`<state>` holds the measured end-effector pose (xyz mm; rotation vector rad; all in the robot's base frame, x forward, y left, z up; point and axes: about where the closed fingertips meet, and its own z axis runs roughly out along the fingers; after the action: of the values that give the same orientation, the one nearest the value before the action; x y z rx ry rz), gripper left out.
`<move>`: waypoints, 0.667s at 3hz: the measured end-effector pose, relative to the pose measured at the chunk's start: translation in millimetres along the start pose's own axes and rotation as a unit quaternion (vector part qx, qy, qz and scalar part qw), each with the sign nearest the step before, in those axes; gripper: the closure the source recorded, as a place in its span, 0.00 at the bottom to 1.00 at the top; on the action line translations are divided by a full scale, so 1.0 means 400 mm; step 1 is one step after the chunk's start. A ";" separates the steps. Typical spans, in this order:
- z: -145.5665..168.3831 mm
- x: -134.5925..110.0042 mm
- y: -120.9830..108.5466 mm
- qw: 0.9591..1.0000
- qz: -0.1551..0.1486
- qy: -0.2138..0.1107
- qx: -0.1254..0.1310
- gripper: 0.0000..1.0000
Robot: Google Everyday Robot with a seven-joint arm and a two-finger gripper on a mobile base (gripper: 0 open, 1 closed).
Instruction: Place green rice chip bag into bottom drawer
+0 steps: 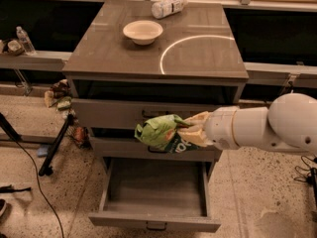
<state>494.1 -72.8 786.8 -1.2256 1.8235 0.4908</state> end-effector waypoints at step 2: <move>0.201 0.179 0.094 0.999 0.034 -0.007 -0.030 1.00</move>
Offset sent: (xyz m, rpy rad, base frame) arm -0.0132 0.0526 -0.1857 0.0711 0.1243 0.0082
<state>485.4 -38.5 678.5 -1.1997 1.8554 0.5957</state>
